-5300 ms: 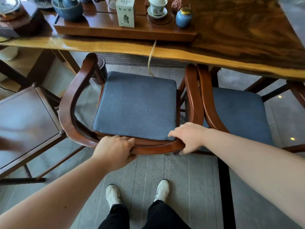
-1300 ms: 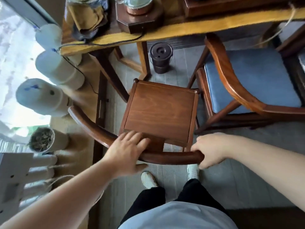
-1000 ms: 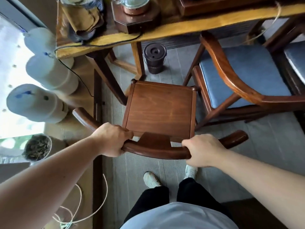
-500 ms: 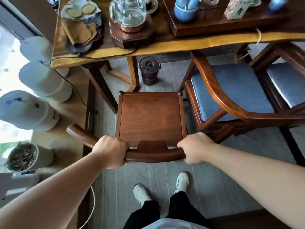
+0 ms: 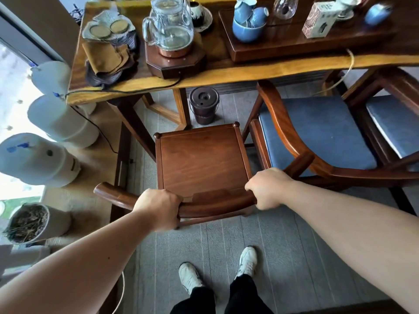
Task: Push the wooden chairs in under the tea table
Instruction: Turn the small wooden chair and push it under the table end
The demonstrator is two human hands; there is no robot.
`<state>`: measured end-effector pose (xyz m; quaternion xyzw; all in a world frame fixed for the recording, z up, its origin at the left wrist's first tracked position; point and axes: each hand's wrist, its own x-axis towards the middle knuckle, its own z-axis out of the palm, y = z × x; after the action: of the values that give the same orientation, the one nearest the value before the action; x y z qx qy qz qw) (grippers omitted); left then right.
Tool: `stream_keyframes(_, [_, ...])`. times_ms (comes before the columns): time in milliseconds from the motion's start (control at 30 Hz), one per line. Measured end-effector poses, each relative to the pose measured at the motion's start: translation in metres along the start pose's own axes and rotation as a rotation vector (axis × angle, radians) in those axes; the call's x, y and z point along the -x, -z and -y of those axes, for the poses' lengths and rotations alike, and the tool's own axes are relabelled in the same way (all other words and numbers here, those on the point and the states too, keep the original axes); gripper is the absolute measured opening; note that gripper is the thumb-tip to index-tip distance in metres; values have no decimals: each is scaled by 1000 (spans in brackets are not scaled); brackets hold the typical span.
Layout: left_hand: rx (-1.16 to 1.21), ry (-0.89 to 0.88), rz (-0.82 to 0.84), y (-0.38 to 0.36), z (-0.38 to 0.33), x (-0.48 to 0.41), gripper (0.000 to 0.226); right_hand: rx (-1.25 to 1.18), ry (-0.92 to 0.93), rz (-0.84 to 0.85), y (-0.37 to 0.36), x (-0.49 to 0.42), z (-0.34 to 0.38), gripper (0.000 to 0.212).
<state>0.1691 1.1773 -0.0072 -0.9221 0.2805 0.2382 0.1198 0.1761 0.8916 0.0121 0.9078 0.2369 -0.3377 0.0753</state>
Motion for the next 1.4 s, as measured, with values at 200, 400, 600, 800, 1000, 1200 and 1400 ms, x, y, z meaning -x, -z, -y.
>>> stream_keyframes(200, [-56,-6,30,9,15,-9,21,-49,-6,-67,-3,-4,6,14])
stream_keyframes(400, [-25,13,22,20,10,-25,22,-32,0,-49,0,-7,-15,15])
stream_keyframes(600, [1,29,30,18,6,-29,20,-20,29,-30,0,-9,-22,14])
stream_keyframes(800, [10,30,43,17,6,-31,18,18,69,-51,-2,-12,-26,17])
stream_keyframes(1000, [26,25,52,20,5,-30,18,19,89,-54,-1,-12,-29,16])
stream_keyframes(1200, [23,34,34,18,3,-29,19,15,107,-65,0,-11,-30,14])
stream_keyframes(1400, [28,50,29,16,2,-31,18,17,97,-51,1,-12,-32,15])
